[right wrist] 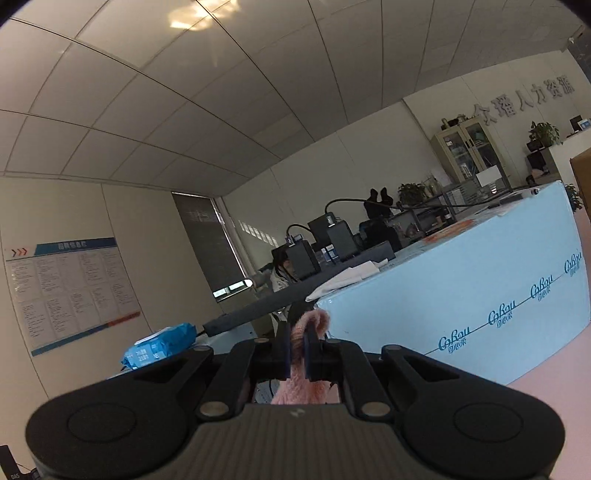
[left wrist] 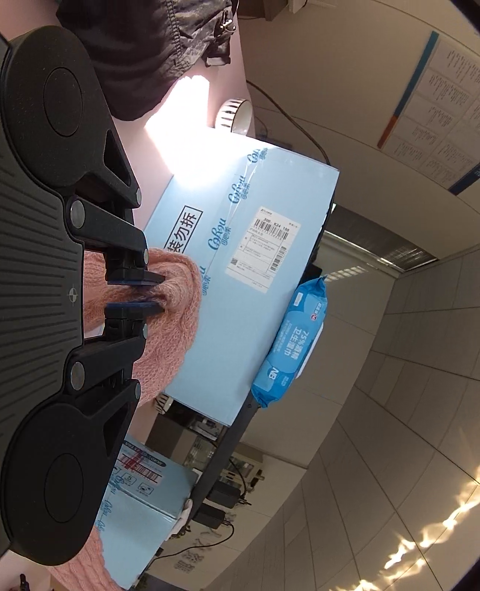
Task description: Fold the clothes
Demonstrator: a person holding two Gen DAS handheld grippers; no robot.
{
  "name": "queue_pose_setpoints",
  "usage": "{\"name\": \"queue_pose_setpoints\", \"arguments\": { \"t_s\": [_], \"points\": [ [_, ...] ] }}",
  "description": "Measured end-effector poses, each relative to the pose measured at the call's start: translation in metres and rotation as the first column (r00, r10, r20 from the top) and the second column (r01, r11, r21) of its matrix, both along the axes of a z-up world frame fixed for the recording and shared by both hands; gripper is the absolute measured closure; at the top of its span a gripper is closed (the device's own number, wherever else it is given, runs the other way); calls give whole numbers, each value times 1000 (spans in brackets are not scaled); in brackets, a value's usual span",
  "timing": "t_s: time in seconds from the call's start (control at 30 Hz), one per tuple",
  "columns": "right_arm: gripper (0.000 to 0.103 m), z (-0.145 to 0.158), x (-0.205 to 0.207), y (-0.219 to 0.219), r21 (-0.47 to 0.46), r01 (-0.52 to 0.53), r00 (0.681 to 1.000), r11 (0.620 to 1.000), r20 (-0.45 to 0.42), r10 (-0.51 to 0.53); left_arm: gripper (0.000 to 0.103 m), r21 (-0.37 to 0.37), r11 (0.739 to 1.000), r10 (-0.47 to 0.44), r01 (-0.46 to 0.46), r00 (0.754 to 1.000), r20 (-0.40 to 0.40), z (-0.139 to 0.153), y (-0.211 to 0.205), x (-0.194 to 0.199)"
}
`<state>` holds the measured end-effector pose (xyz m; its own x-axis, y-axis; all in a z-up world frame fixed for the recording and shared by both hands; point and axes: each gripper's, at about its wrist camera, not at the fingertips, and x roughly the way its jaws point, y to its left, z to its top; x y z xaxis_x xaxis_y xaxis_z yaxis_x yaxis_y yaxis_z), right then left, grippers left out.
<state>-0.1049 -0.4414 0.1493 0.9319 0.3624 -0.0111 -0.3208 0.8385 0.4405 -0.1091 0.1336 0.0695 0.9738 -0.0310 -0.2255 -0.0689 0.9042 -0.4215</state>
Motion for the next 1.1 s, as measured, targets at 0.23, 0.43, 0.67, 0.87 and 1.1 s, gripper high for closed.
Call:
{"name": "queue_pose_setpoints", "arguments": {
  "t_s": [0.23,0.43,0.67,0.87,1.1],
  "points": [
    [96,-91,-64,11,-19,-315,923,949,-239,302,95,-9,1000,-4,3,991,-135,-49,45,-49],
    [84,-144,-89,21,18,-535,785,845,-359,505,56,-58,997,37,-50,978,-206,-52,78,-45],
    [32,-131,-132,28,1,-596,769,803,-289,571,25,-3,945,328,-328,943,-59,-29,90,-65],
    [21,-97,-110,11,-35,-445,872,895,-245,424,23,120,987,-74,103,971,-225,-33,37,-35],
    [42,-170,-22,20,98,-307,657,947,-698,285,22,485,744,-312,460,880,-358,-66,-70,-31]
  ]
}}
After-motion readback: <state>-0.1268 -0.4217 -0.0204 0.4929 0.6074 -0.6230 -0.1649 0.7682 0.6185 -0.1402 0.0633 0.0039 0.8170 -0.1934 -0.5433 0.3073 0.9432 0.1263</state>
